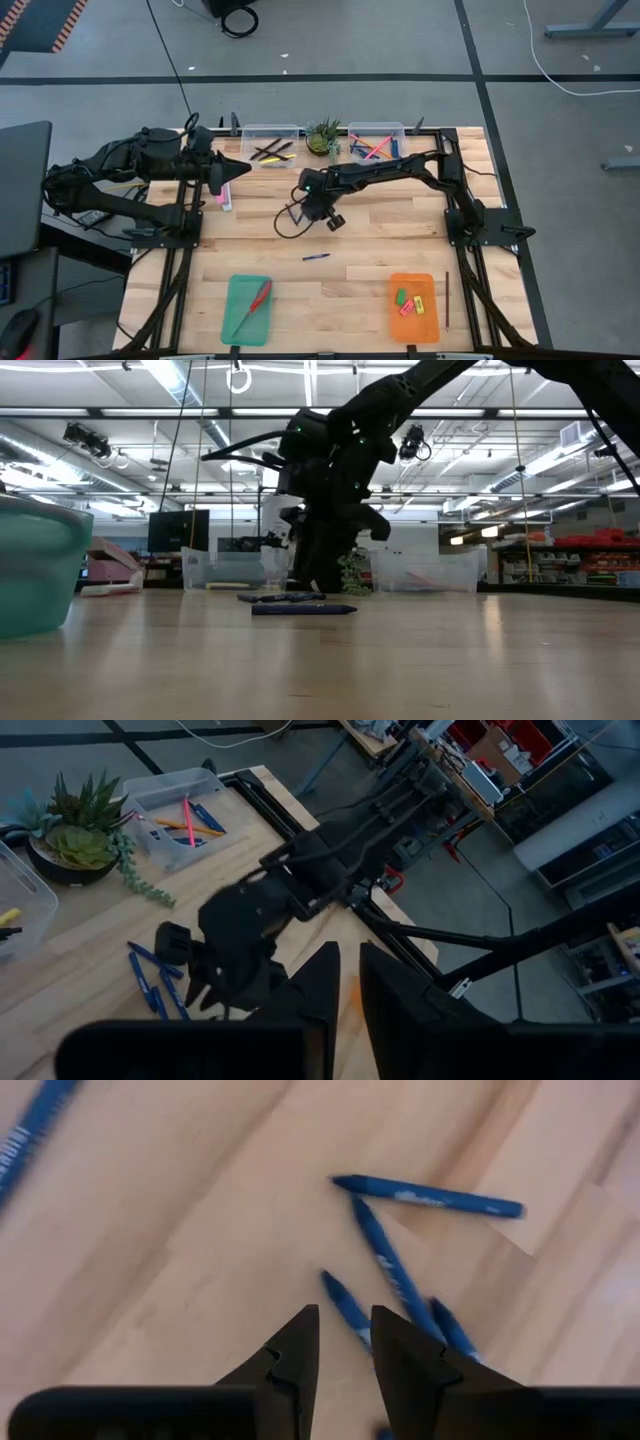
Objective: Sort crayons/erasers/pens/pencils in bins
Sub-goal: Put the blue crayon into the right transparent bin
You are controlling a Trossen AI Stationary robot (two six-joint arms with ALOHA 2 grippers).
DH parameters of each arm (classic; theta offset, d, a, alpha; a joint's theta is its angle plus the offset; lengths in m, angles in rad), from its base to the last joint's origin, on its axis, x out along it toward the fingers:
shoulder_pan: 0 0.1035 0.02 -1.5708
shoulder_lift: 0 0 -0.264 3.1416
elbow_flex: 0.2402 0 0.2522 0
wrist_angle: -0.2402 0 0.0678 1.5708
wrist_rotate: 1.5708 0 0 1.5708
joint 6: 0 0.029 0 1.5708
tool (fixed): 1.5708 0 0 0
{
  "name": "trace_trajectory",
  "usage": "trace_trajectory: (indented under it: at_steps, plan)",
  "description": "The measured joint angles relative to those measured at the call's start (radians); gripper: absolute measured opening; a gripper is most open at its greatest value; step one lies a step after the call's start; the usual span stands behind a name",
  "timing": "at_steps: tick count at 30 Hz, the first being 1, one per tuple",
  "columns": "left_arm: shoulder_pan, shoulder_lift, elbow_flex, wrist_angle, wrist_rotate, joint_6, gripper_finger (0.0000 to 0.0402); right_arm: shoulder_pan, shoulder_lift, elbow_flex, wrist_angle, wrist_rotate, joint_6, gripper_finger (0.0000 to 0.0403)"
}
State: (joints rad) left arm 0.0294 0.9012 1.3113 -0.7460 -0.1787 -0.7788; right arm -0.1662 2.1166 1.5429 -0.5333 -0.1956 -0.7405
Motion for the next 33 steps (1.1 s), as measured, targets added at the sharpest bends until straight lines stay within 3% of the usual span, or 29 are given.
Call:
trace_trajectory:
  at_steps: [12,21,33]
  plan:
    - [0.0,0.001,0.0,-0.001,0.0,0.006,0.0047,-0.062,0.017,-0.01,0.006,-0.094,-0.06,0.01]
    - [0.0,0.002,0.0,0.0,0.0,-0.018,0.0045,-0.061,0.036,-0.012,0.085,-0.097,-0.087,0.01]
    - [0.0,0.002,0.0,0.0,0.0,-0.022,0.004,-0.064,0.073,-0.01,0.063,-0.108,-0.104,0.0099]
